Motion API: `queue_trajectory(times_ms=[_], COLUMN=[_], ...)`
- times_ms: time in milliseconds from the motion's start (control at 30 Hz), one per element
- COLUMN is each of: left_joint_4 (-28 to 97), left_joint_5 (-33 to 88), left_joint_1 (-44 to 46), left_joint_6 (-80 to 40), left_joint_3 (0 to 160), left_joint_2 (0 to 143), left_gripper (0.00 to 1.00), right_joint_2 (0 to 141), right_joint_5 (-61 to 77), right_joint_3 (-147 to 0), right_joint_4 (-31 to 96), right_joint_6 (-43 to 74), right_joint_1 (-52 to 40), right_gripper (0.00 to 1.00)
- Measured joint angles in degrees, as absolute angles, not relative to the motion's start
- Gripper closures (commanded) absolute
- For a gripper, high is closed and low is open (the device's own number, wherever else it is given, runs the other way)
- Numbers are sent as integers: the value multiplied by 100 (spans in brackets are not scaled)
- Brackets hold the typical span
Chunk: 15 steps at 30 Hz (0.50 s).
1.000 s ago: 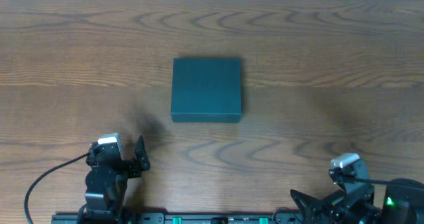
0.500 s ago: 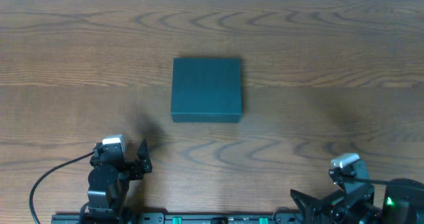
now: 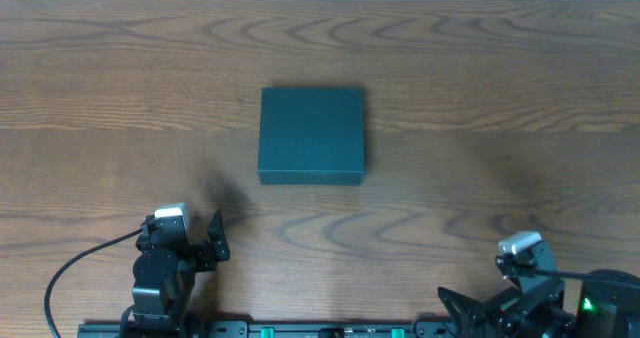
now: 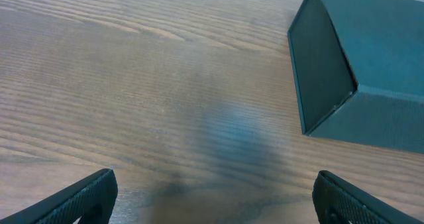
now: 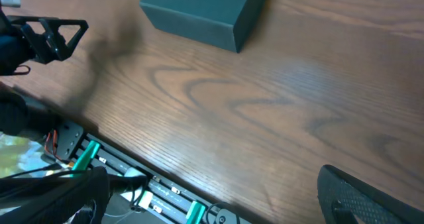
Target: Pack container
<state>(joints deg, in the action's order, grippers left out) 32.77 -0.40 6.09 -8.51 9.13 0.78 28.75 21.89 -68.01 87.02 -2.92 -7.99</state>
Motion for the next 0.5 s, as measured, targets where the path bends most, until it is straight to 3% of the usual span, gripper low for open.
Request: queue_trajectory(times_ms=[167, 267, 500], left_joint_4=[3277, 3277, 3273], left_joint_5=[-40, -38, -38], left_joint_1=[609, 609, 609], left_joint_6=[-851, -851, -851], left_joint_3=[913, 913, 913], left_joint_2=[78, 78, 62], left_gripper=[5, 5, 5], right_joint_2=[2858, 2641, 1037], right_joint_5=[1964, 1728, 1076], right_joint_3=[-6775, -6390, -3946], right_joint_4=[8562, 7609, 5426], right_joint_6=[-320, -342, -357], right_joint_1=[-882, -1000, -1000], right_gripper=[1, 1, 1])
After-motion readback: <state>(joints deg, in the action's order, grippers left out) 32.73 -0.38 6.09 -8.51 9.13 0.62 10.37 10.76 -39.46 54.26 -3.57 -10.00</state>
